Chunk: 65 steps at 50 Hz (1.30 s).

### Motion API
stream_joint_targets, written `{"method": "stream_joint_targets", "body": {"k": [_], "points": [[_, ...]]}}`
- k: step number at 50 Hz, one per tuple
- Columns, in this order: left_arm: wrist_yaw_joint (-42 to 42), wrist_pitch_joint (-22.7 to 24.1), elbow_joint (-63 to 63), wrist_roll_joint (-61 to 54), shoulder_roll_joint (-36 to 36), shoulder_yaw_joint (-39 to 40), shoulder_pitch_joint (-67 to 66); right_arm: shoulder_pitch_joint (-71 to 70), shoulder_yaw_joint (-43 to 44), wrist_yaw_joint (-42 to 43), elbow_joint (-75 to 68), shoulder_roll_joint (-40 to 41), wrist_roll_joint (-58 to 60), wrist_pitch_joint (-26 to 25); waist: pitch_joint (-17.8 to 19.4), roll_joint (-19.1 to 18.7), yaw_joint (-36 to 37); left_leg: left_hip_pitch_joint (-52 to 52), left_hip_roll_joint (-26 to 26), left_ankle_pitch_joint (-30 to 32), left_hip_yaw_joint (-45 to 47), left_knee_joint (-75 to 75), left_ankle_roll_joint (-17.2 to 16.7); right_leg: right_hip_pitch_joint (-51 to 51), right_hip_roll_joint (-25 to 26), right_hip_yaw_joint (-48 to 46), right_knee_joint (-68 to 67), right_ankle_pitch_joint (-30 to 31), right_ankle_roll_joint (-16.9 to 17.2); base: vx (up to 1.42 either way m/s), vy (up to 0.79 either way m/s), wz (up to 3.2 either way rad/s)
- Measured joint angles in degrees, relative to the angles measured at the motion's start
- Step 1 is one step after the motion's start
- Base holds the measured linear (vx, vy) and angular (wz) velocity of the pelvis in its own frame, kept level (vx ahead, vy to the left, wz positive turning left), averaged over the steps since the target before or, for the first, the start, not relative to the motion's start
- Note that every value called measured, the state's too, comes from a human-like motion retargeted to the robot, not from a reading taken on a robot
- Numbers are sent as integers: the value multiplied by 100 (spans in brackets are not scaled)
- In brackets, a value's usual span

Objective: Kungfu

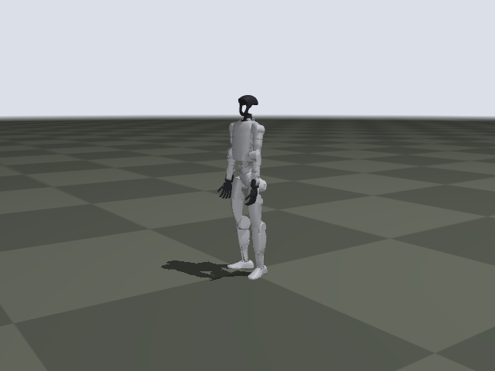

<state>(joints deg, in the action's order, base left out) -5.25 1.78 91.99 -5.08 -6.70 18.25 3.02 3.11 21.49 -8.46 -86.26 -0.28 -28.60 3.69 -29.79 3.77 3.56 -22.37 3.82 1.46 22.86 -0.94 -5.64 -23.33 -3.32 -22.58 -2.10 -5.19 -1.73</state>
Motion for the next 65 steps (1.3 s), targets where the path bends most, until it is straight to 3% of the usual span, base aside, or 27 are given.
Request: {"method": "stream_joint_targets", "body": {"k": [10, 17, 25, 50, 53, 55, 57, 60, 62, 63, 65], "points": [[-255, 57, -12, -1361, 90, 583, 50, -209, 613, -410, 40, 103, -1252, 436, 0, -30, -4, 28, 30, 9, 53, 1, -24, -6, 29, 52, -10, 6, -15, 0, 1, 0], [-673, 28, -232, -3557, 226, 1525, 206, -524, 1438, -1093, 83, 191, -3175, 939, 0, -43, 15, 27, 35, 21, 58, -3, -31, -8, 30, 59, -10, 10, -29, 3, 9, 0], [-1381, 290, -535, -6155, 347, 2484, 457, -680, 2081, -1646, 38, 53, -4717, 1057, 0, -29, 69, -27, 21, 58, -12, -9, -33, -17, 3, -6, -7, 5, -30, 0, 13, 9], [-1064, 200, -299, -3944, -369, 1726, 271, -399, 1547, -1122, 302, -477, -3561, 746, 30, -6, 225, -232, -14, 177, -147, -87, -13, -167, -103, -134, -102, 64, -72, -5, 5, 5], [-1084, 162, -301, -3691, -460, 1636, 254, -401, 1427, -1007, 346, -569, -3390, 685, 29, -41, 226, -304, 6, -31, -201, -179, -219, -239, -41, -65, -175, -308, 70, -10, 1, 1], [-1027, 174, -273, -3310, -575, 1427, 224, -369, 1278, -785, 399, -644, -3104, 605, 15, -81, 159, -536, 93, -459, -508, -499, -399, -444, 80, 515, -384, -747, 163, -8, -3, 38], [-815, 222, -343, -2221, -791, 848, 164, -290, 1024, -316, 540, -752, -2298, 493, 0, -139, -39, -973, 60, -843, -1285, -892, -413, -709, 235, 1195, -561, -1095, 47, -5, -5, 101], [-770, 620, -564, 1310, -1274, -436, -8, 34, 116, 618, 997, -1164, 70, -23, 0, 109, 41, -1355, -608, -1191, -2553, -1104, -251, -1029, 462, 2175, -673, -1224, -91, -6, -2, 19], [-1011, 862, -1063, 3923, -1830, -1746, -120, 414, -1137, 35, 1667, -1899, 2282, -694, 41, 283, 269, -1317, -754, -1170, -2802, -1083, -342, -1089, 343, 1977, -640, -733, -10, -10, 2, -84], [-1161, 987, -1352, 5299, -2095, -2247, -113, 575, -1797, -661, 2116, -2350, 3458, -961, 165, 379, 430, -1231, -693, -1070, -2564, -1092, -359, -1011, 236, 1721, -557, -258, 0, -13, 3, -125], [-1228, 1054, -1853, 7700, -2478, -3100, 27, 578, -2959, -2229, 3056, -3211, 5852, -1220, 382, 437, 670, -1014, -491, -366, -2094, -1000, -371, -896, 311, 1763, -445, 42, -40, -8, 1, -123]]}}
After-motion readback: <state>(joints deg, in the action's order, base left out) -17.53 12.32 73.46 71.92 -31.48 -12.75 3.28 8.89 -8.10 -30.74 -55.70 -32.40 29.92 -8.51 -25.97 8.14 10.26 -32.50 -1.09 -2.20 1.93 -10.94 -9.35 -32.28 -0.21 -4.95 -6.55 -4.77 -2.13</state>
